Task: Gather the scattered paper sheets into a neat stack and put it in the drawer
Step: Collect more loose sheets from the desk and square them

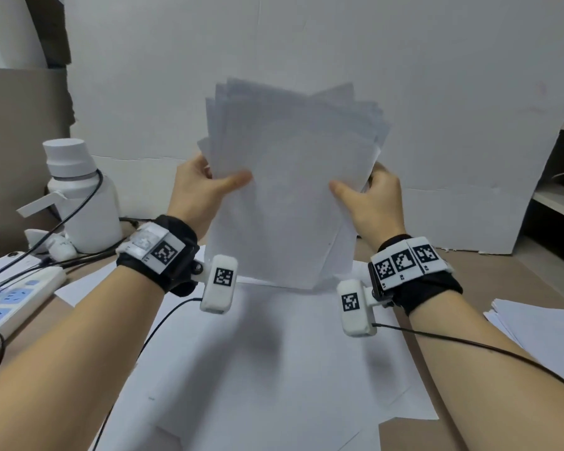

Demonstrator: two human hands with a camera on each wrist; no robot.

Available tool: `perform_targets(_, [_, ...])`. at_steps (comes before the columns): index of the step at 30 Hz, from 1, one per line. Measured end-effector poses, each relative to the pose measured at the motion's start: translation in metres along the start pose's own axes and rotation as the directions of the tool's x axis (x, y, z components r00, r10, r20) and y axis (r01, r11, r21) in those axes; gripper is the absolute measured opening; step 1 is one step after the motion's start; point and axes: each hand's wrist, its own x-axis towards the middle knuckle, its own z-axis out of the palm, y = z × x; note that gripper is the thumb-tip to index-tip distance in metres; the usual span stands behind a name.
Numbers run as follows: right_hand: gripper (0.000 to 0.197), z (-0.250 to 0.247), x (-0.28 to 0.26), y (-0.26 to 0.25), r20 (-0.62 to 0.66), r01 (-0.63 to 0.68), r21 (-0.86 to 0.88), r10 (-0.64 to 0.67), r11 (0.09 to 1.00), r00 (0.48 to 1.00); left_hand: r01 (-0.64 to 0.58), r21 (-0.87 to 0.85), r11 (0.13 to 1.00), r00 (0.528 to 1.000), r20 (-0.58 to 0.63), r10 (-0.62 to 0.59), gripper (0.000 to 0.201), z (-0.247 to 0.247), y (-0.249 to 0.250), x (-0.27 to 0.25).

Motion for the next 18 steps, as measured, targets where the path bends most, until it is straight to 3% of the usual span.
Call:
perform_targets(4, [0.019, 0.003, 0.011, -0.014, -0.089, 0.052, 0.106, -0.042, 0.993, 0.995, -0.047, 0.036, 0.998, 0.996, 0.076, 0.044, 0.039, -0.006, 0.010, 0.007])
perform_targets(7, [0.014, 0.009, 0.010, -0.012, -0.089, -0.019, 0.270, 0.045, 0.963, 0.995, 0.047, 0.116, 0.992, 0.991, 0.123, -0.061, 0.037, -0.013, -0.011, 0.001])
perform_targets(10, [0.014, 0.017, 0.008, 0.003, -0.067, -0.117, 0.343, 0.149, 0.932, 0.987, 0.103, 0.100, 0.990, 0.993, 0.054, -0.108, 0.023, -0.015, -0.031, -0.004])
perform_targets(14, [0.027, 0.013, 0.002, 0.026, 0.118, -0.263, 0.088, 0.252, 0.961, 0.961, 0.104, 0.031, 0.994, 0.993, -0.055, -0.102, 0.018, -0.026, -0.038, 0.006])
perform_targets(18, [0.014, 0.013, -0.016, 0.046, 0.327, -0.257, -0.056, 0.261, 0.965, 0.908, 0.150, -0.185, 0.971, 0.986, -0.047, -0.161, 0.025, -0.035, -0.041, 0.014])
